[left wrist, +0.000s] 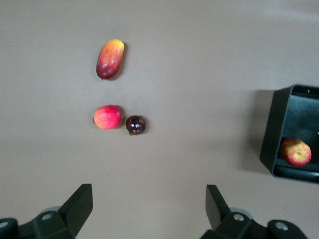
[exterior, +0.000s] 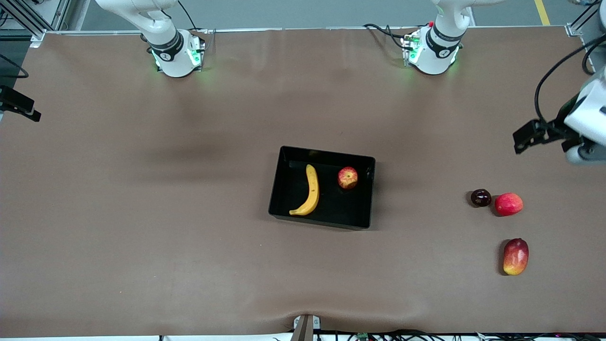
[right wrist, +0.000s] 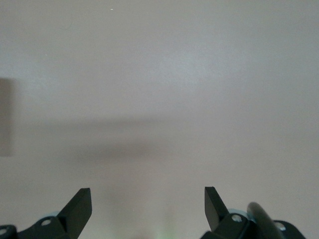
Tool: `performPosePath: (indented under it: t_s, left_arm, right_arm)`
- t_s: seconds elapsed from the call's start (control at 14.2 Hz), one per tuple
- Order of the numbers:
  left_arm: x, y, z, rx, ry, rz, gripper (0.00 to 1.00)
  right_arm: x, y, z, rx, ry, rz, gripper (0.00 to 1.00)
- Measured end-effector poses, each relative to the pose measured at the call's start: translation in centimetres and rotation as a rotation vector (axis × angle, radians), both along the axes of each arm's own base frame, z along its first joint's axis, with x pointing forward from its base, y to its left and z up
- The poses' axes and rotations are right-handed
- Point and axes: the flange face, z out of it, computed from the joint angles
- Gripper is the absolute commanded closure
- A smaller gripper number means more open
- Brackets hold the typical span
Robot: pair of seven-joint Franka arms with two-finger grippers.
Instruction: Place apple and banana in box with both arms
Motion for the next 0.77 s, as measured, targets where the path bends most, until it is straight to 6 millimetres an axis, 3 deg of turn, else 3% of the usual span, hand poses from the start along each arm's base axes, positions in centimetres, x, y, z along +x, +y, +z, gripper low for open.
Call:
performPosePath:
  t_s: [0.35,0.77]
  left_arm:
    - [-5.1,-1.0,0.7,0.001,0.0,-0.031,0.0]
    - [-6.4,-1.4,1.7,-0.006,-0.015,-0.04,0.0]
  right_arm:
    - [0.0,0.0,0.0,0.0,0.0,0.0,0.0]
    - [0.0,0.0,0.0,0.0,0.0,0.0,0.0]
